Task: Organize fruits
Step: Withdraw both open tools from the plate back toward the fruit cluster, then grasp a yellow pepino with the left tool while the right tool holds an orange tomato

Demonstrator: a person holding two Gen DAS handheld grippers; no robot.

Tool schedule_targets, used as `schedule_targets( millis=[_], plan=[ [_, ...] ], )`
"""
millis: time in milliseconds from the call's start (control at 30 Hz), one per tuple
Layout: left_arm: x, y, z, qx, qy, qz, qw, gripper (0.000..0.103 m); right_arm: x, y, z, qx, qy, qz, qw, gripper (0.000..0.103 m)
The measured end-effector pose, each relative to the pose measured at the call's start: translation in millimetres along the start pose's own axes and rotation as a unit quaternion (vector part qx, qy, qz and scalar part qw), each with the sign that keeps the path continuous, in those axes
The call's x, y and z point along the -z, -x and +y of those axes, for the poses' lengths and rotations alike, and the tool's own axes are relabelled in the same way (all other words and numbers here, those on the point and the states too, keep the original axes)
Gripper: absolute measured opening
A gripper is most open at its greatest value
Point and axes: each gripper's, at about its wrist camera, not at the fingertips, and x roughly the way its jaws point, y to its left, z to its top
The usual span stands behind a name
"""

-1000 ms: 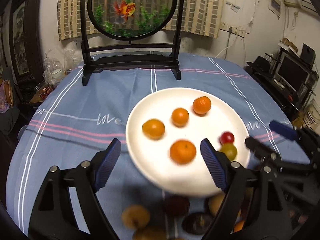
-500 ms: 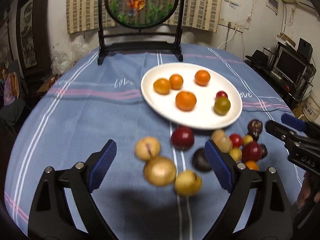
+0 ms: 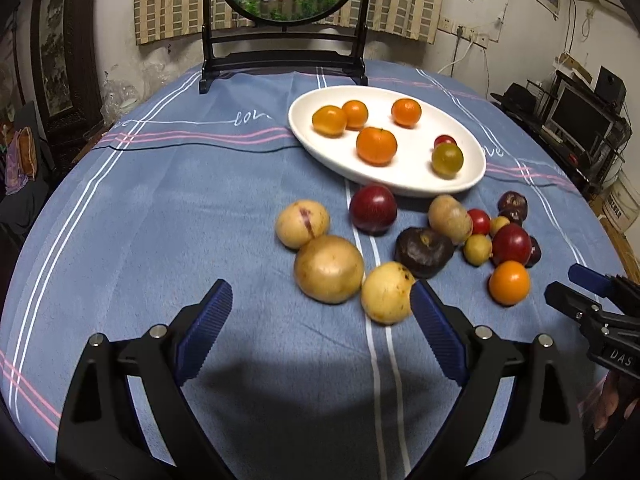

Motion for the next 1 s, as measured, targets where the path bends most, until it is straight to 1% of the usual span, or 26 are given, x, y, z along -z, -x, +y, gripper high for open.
schedule_targets(
  millis=[100,200,267,333,367,400,467,500,533,567,733,867,1000],
  plan=[
    [4.7,-1.5,-2.6,0.004,-0.007,0.006,0.9999,0.092,2.3,-6.1,12.4,-0.002,0.020,0.007,1.000,0.068],
    [8.0,-4.4,-3.9,0.006,-0.011,0.012,0.9998,0.092,2.6,-14.5,23.8,0.003,0.039,0.012,0.999,0.068],
    [9.5,-5.5,-4.6,0.008,-0.013,0.015,0.9998,0.092,1.9,-21.1,29.9,0.013,0.048,0.020,0.999,0.068],
    [10.8,-6.7,-5.0,0.010,-0.015,0.019,0.9996,0.092,0.3,-27.4,34.0,0.013,0.053,0.028,0.998,0.068],
    [11.3,-7.5,-4.7,0.011,-0.015,0.021,0.9996,0.092,-0.4,-29.1,34.9,0.013,0.053,0.028,0.998,0.066],
    [11.4,-8.0,-4.7,0.012,-0.015,0.022,0.9996,0.092,-1.5,-30.7,35.6,0.012,0.053,0.028,0.998,0.058],
    [11.5,-9.4,-4.8,0.015,-0.014,0.026,0.9995,0.092,-2.7,-36.3,35.4,0.007,0.050,0.035,0.998,0.054],
    [11.5,-10.6,-5.2,0.017,-0.013,0.029,0.9994,0.092,-2.7,-39.1,35.2,0.006,0.048,0.040,0.998,0.045],
    [11.3,-11.2,-5.6,0.019,-0.012,0.031,0.9993,0.092,-2.8,-40.7,33.8,0.005,0.044,0.043,0.998,0.040],
    [11.6,-11.8,-5.5,0.022,-0.011,0.034,0.9991,0.092,-2.8,-40.4,32.3,0.001,0.038,0.042,0.998,0.038],
    [10.4,-11.9,-0.6,0.020,-0.008,0.035,0.9991,0.092,-0.2,-34.0,18.0,-0.022,0.009,0.038,0.999,0.037],
    [8.7,-12.6,8.1,0.012,0.003,0.037,0.9992,0.092,4.0,-28.7,11.1,-0.028,0.001,0.039,0.999,0.037],
    [11.6,-13.9,7.4,0.015,0.002,0.052,0.9985,0.092,6.5,-25.3,6.3,-0.037,-0.007,0.036,0.999,0.037]
  ],
)
